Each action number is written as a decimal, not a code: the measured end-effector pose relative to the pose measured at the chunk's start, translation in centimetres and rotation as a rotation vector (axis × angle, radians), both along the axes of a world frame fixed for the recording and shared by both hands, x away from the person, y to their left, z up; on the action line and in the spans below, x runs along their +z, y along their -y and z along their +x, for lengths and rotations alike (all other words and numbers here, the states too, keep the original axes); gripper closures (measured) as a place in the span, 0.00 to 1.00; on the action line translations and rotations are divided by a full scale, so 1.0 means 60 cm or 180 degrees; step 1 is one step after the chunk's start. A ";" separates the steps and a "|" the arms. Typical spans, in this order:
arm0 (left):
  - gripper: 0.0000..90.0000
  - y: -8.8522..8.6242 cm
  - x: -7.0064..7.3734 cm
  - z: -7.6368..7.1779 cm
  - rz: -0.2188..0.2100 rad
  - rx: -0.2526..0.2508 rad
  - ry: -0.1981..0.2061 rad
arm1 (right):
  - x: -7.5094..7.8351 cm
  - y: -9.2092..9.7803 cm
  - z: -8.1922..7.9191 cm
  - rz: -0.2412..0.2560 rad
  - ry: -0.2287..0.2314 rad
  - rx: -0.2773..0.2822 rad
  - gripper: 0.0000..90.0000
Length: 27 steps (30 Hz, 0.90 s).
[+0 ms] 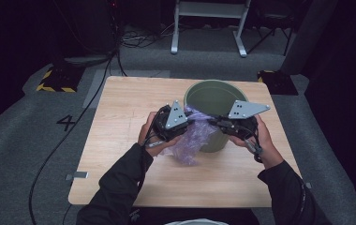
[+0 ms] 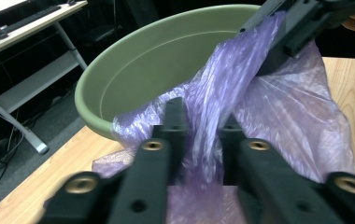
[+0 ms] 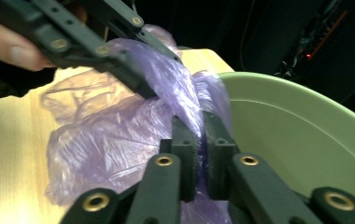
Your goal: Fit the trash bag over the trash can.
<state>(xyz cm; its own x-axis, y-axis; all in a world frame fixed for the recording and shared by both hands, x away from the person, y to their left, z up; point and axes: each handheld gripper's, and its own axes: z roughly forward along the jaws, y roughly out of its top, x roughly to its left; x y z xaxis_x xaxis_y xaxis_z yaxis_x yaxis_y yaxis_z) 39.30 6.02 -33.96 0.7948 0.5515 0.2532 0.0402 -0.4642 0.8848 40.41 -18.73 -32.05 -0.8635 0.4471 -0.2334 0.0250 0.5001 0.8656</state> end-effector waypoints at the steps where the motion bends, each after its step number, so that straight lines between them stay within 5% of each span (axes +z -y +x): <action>1: 0.72 -0.002 0.001 -0.001 -0.0046 -0.0010 -0.0021 | 0.001 0.003 0.001 0.0026 -0.0001 -0.0042 0.97; 6: 0.39 -0.025 0.005 -0.005 -0.0209 -0.0090 -0.0193 | 0.005 0.023 0.015 0.0209 -0.0083 -0.0260 0.98; 12: 0.27 -0.058 0.002 -0.011 -0.0289 -0.0266 -0.0248 | 0.001 0.056 0.041 0.0337 -0.0178 -0.0518 0.98; 20: 0.30 -0.059 -0.019 -0.006 -0.0157 -0.0369 -0.0453 | -0.013 0.081 0.063 0.0277 -0.0122 -0.0675 0.96; 24: 0.47 -0.052 -0.027 0.000 -0.0152 -0.0497 -0.0520 | -0.017 0.088 0.069 0.0295 -0.0143 -0.0753 0.87; 27: 0.64 -0.042 -0.029 0.000 -0.0024 -0.0498 -0.0453 | -0.018 0.088 0.068 0.0287 -0.0131 -0.0779 0.65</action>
<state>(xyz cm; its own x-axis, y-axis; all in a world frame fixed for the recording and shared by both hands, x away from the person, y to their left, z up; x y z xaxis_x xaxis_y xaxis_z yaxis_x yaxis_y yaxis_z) 39.32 8.52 -35.70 0.8983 0.4201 0.1287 0.0929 -0.4680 0.8788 44.46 -24.01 -33.13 -0.7349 0.6614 -0.1499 0.1720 0.3956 0.9022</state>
